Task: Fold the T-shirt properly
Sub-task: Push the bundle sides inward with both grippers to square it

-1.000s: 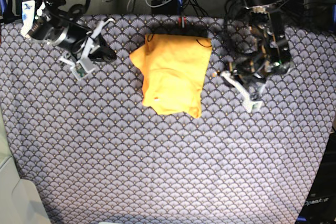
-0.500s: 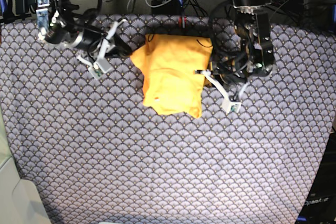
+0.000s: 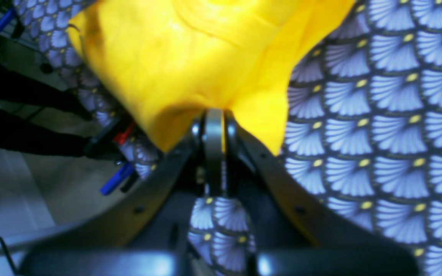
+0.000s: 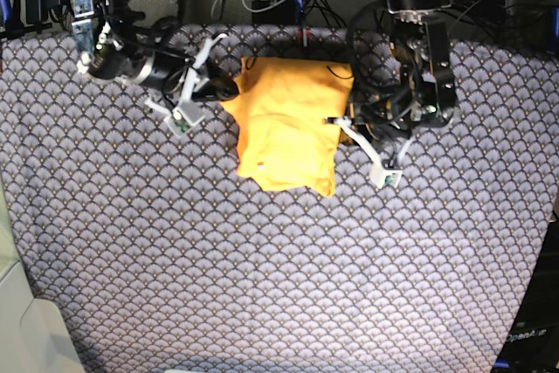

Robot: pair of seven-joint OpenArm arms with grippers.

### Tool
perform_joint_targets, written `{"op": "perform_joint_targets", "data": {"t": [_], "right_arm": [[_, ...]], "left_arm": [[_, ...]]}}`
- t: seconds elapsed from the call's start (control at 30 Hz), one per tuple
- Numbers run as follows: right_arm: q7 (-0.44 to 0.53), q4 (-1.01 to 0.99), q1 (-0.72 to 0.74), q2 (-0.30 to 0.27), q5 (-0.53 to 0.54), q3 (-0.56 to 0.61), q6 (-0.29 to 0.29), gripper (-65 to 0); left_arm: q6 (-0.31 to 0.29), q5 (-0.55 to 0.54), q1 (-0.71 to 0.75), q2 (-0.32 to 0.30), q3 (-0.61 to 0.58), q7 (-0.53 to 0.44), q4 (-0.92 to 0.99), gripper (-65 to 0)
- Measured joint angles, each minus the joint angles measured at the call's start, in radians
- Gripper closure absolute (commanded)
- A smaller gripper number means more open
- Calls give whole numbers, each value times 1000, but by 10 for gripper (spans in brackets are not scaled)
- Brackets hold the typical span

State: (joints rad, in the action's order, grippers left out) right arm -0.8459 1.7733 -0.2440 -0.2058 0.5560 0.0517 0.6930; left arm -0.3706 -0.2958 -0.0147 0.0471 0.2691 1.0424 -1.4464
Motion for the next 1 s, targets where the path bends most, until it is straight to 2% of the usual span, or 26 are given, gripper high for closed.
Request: {"op": "perform_joint_targets", "data": {"t": [0.07, 0.27, 0.77, 1.0], "right_arm": [[8, -13, 19, -18, 2, -5, -1, 0], [32, -142, 35, -21, -10, -3, -1, 0], [46, -144, 49, -15, 0, 0, -1, 0], [46, -145, 41, 21, -3, 27, -2, 0]], "left_arm": [[0, 0, 0, 0, 0, 0, 0, 0], [0, 0, 0, 0, 0, 0, 0, 0], [0, 0, 0, 0, 0, 0, -1, 0], [0, 0, 0, 0, 0, 0, -1, 0]]}}
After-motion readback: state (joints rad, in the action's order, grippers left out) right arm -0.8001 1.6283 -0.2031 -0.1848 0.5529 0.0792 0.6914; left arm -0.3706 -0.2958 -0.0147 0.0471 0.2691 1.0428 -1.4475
